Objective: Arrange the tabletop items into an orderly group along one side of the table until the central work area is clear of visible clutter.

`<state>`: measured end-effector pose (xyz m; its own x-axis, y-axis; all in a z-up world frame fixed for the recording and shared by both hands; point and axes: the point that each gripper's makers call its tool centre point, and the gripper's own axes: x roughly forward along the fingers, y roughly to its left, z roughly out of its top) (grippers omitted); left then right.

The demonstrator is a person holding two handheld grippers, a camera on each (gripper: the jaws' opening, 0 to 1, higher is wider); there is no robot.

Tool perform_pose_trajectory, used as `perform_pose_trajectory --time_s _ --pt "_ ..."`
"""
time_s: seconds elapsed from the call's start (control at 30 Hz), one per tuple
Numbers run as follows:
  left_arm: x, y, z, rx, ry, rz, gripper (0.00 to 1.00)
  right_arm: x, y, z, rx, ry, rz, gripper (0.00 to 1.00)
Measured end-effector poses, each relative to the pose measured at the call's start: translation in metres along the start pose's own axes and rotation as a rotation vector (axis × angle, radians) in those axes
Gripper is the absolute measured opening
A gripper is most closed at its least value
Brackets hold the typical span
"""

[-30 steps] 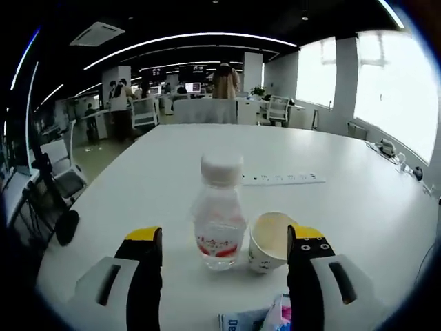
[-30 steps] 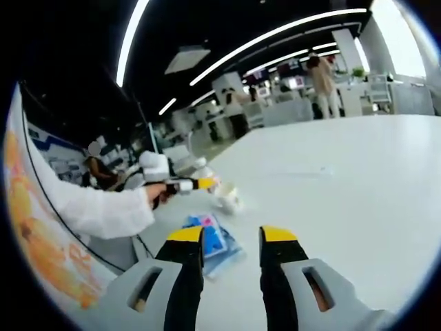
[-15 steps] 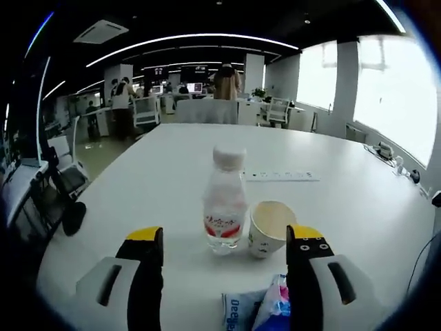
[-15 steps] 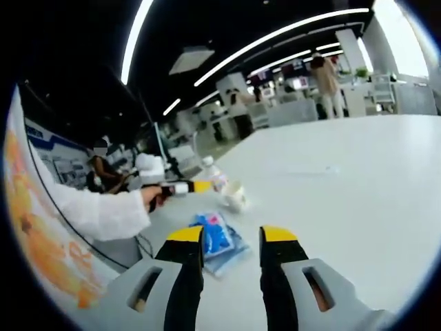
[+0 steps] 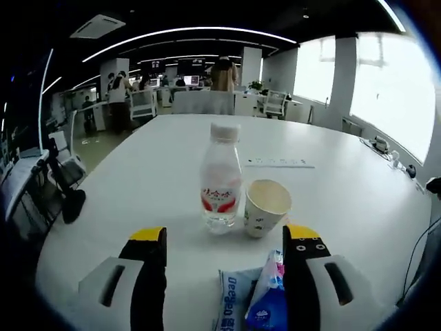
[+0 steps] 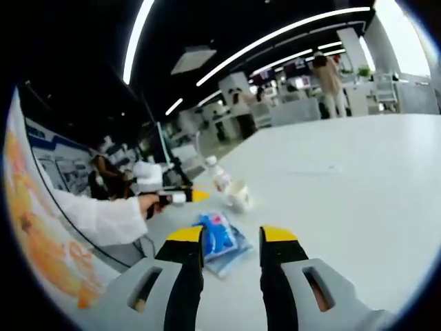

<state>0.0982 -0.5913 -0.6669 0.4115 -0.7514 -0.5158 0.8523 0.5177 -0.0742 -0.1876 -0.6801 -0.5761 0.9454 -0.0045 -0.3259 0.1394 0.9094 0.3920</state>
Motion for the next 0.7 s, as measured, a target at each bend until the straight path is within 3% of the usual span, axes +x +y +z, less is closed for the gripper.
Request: perform_pose_trajectory --time_s 0.23,0.27,0.4,0.7 --pt "-0.005 -0.013 -0.022 0.034 0.058 -0.070 0.65 -0.001 -0.005 -0.003 0.013 0.001 -0.010 0.29" --pt "-0.006 -0.015 -0.030 0.044 0.087 -0.082 0.63 -0.002 -0.005 -0.003 0.014 -0.001 -0.011 0.29" --pt "-0.010 -0.018 -0.049 0.135 0.153 -0.107 0.54 -0.003 -0.009 -0.003 0.021 -0.001 -0.021 0.29" --pt "-0.015 -0.029 -0.067 0.083 0.195 -0.172 0.38 -0.003 -0.010 -0.008 0.041 0.008 -0.020 0.29"
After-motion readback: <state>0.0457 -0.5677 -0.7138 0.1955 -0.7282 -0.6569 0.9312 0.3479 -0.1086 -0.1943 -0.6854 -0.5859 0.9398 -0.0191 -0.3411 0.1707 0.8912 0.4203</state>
